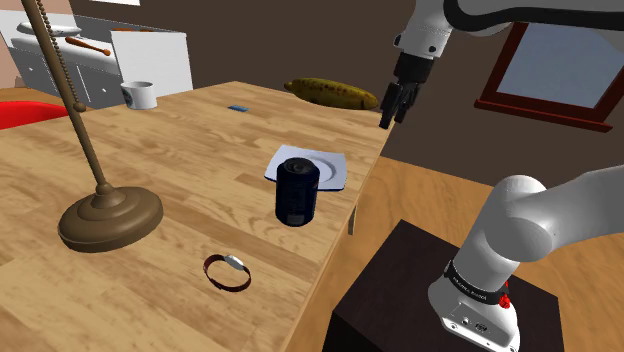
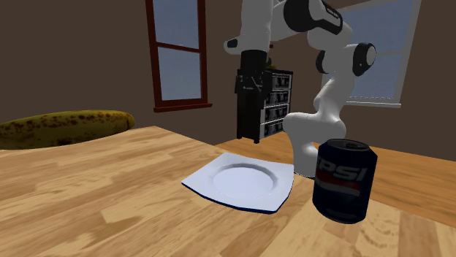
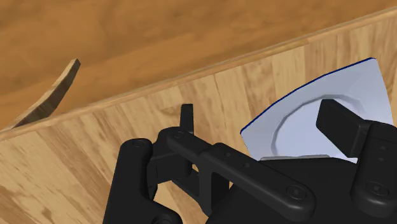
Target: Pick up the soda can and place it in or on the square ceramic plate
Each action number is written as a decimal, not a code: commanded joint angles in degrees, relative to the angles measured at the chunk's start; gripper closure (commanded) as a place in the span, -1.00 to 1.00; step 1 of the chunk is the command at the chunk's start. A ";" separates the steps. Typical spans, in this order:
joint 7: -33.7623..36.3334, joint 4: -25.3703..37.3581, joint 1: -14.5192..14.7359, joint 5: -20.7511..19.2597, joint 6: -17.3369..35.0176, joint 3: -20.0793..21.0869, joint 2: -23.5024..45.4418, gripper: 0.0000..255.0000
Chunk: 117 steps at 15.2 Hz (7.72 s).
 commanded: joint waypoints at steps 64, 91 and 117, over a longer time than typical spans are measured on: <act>34.17 28.04 5.37 8.63 -4.37 30.67 25.89 1.00; 16.44 32.40 -1.04 3.52 -7.42 18.10 29.00 1.00; 15.89 19.69 -0.63 4.28 3.21 18.44 26.88 -1.00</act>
